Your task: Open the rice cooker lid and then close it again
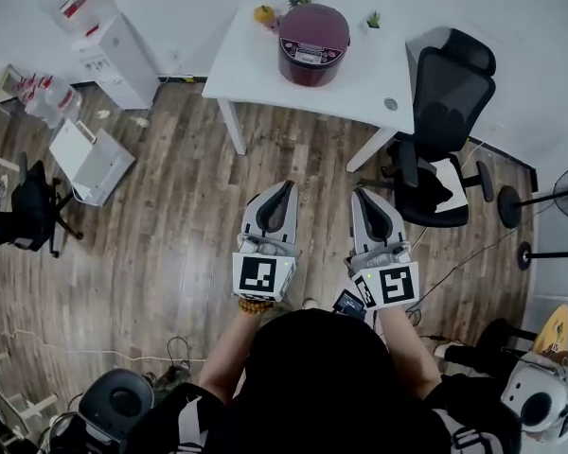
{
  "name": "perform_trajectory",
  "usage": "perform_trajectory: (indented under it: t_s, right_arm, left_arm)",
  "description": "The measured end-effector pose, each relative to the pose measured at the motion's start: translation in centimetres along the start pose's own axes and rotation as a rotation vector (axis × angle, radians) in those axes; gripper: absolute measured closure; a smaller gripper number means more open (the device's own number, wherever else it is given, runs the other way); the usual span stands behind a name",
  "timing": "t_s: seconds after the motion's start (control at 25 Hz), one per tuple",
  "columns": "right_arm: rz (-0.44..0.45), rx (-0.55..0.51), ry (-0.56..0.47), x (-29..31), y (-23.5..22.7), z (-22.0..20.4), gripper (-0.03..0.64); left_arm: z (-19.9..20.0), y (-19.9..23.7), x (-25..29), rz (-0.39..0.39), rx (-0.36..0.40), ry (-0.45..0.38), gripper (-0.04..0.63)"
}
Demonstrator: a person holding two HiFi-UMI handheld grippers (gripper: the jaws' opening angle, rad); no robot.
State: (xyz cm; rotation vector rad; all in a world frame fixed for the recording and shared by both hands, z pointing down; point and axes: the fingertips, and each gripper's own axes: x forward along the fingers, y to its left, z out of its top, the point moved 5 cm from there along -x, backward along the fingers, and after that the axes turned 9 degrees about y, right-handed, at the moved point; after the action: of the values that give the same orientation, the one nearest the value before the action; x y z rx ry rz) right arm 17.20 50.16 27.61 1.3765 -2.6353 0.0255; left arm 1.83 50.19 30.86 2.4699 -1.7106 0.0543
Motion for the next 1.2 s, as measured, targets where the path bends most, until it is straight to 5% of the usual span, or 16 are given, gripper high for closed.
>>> perform_trajectory:
  t_s: [0.56, 1.2]
  right_arm:
    - [-0.114, 0.058, 0.107, 10.7, 0.4, -1.1, 0.588]
    - [-0.166, 0.118, 0.107, 15.5, -11.4, -4.7, 0.588]
  left_arm:
    - [2.2, 8.6, 6.3, -0.171, 0.005, 0.003, 0.572]
    - [2.8, 4.9, 18.1, -0.326, 0.082, 0.062, 0.572]
